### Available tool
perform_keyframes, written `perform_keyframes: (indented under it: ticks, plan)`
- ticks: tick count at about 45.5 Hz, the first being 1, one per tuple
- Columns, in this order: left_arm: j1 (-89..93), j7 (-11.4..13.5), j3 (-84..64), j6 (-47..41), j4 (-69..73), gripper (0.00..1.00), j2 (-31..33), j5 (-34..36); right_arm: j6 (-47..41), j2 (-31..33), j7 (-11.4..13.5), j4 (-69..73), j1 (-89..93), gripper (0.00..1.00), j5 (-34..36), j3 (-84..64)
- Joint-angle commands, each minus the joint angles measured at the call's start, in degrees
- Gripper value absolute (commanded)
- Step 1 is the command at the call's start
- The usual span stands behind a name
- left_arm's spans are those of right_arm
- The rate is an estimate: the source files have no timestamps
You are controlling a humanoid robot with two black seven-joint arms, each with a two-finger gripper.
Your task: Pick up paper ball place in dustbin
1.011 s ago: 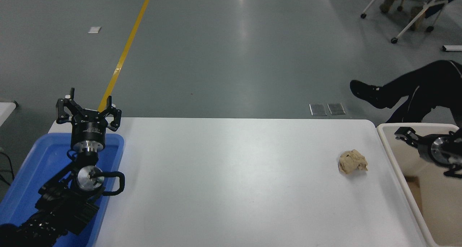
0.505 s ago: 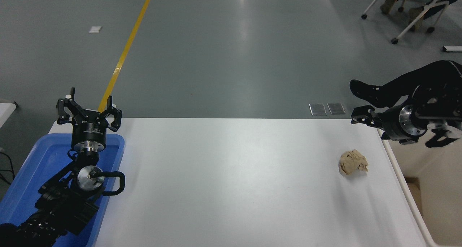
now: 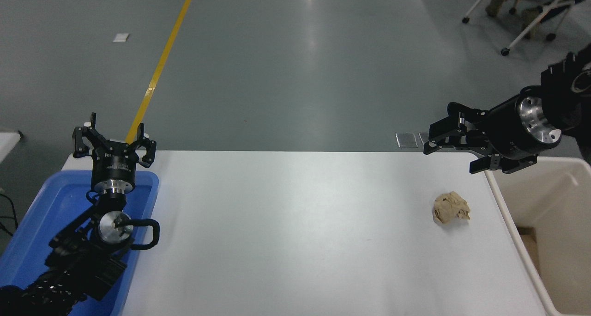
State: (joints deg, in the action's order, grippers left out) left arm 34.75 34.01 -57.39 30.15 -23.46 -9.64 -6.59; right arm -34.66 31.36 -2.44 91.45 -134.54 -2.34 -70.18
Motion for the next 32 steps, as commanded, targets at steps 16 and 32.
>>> perform_keyframes:
  ticks: [16, 32]
  plan:
    - [0.0, 0.0, 0.0, 0.0, 0.0, 0.99, 0.0, 0.0, -10.1, 4.2, -0.1, 1.8, -7.8, 1.0, -7.0, -0.8]
    - [0.0, 0.0, 0.0, 0.0, 0.0, 0.99, 0.0, -0.1, -6.6, 4.4, 0.3, -1.0, -0.7, 1.0, -8.1, -2.2]
